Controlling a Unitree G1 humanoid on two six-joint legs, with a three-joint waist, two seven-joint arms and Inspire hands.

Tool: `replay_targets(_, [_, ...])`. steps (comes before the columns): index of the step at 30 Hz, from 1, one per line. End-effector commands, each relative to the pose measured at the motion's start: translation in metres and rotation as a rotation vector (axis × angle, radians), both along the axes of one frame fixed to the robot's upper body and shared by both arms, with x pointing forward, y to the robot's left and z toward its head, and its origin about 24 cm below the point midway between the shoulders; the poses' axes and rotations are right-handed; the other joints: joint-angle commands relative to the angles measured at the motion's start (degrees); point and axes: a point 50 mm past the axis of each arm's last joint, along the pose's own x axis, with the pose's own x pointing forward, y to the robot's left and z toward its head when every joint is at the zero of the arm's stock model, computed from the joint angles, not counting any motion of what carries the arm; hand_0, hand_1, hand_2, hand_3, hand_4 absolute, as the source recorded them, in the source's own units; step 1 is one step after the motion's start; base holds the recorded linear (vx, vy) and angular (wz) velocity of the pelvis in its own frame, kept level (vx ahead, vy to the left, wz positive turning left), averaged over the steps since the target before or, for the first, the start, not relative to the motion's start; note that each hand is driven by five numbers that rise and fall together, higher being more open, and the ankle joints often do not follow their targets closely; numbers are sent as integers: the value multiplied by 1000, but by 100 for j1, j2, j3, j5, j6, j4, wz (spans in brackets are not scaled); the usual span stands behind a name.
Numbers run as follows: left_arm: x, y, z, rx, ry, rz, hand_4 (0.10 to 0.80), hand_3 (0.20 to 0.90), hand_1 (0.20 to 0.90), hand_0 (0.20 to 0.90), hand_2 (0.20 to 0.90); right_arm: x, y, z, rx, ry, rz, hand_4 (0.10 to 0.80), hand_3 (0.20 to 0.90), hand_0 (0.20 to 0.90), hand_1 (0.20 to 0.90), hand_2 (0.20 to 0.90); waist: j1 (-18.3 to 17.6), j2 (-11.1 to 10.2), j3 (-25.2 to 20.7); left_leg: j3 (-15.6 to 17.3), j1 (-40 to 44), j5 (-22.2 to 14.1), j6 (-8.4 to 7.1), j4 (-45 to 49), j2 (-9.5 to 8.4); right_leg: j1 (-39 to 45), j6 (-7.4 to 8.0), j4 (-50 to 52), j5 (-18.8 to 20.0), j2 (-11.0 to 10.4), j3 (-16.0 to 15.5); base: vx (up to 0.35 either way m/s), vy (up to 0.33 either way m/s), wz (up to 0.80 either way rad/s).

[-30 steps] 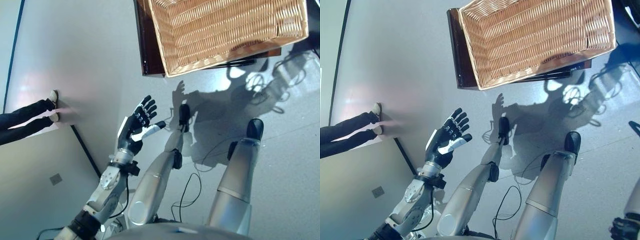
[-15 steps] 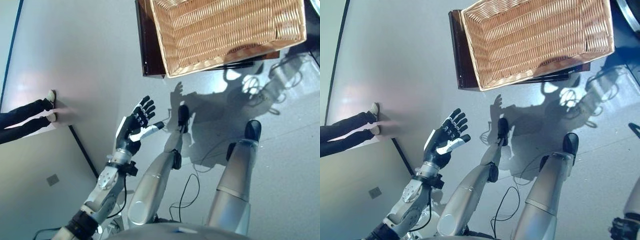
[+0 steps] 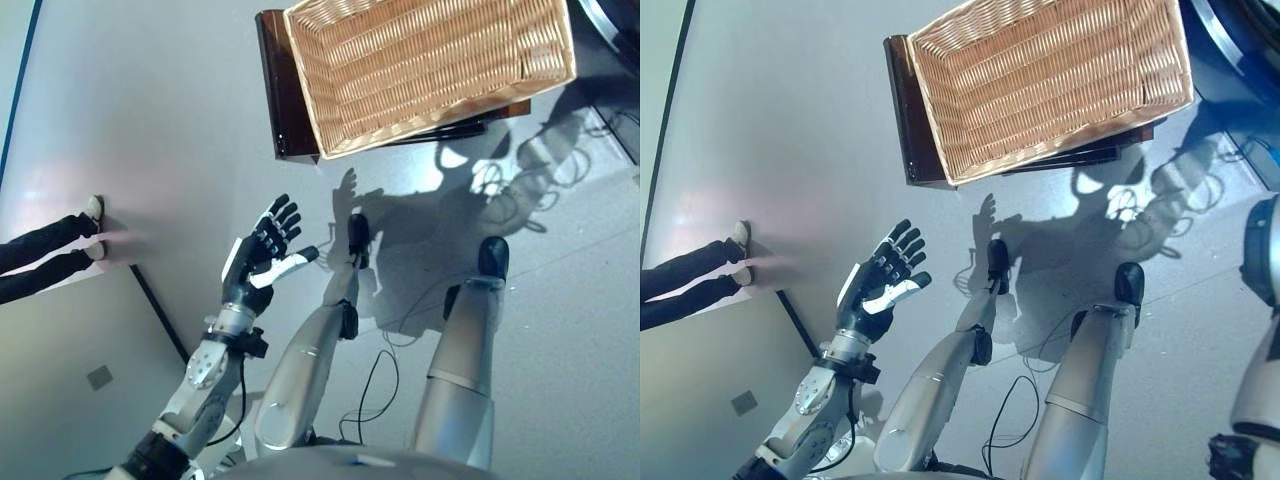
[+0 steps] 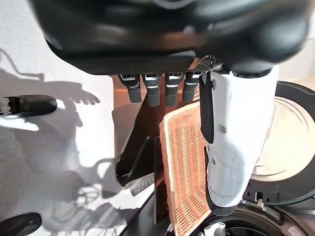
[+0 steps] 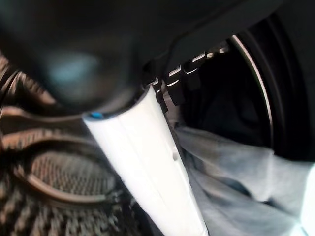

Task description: Pick up the clothes and place them into the washing machine

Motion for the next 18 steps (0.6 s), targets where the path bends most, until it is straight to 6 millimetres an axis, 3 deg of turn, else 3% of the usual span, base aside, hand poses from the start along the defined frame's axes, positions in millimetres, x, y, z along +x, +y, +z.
replay_targets(1, [5, 13, 34, -13, -197, 46, 800, 900, 900, 900, 900, -38, -9, 43, -289, -79, -190, 800, 900, 900, 900, 900, 56, 155, -4, 223, -19, -823, -523, 485, 266, 236, -418, -1140, 683, 382, -373, -52, 47, -3])
replay_targets(12, [8, 16, 39, -18, -234, 78, 800, 900, 900, 900, 900, -18, -6, 17, -341, 50, -165, 800, 900, 900, 900, 900, 121, 89, 94, 257, -311, -876, -506, 794, 259, 106, -417, -1184, 818, 354, -274, -43, 39, -1])
replay_targets(18, [11, 17, 40, -17, -232, 73, 800, 900, 900, 900, 900, 8, 8, -10, -326, 124, -35, 800, 900, 900, 900, 900, 115, -34, 129, 300, -487, -1029, -457, 1159, 289, 86, -441, -1243, 962, 403, -181, -41, 46, -3])
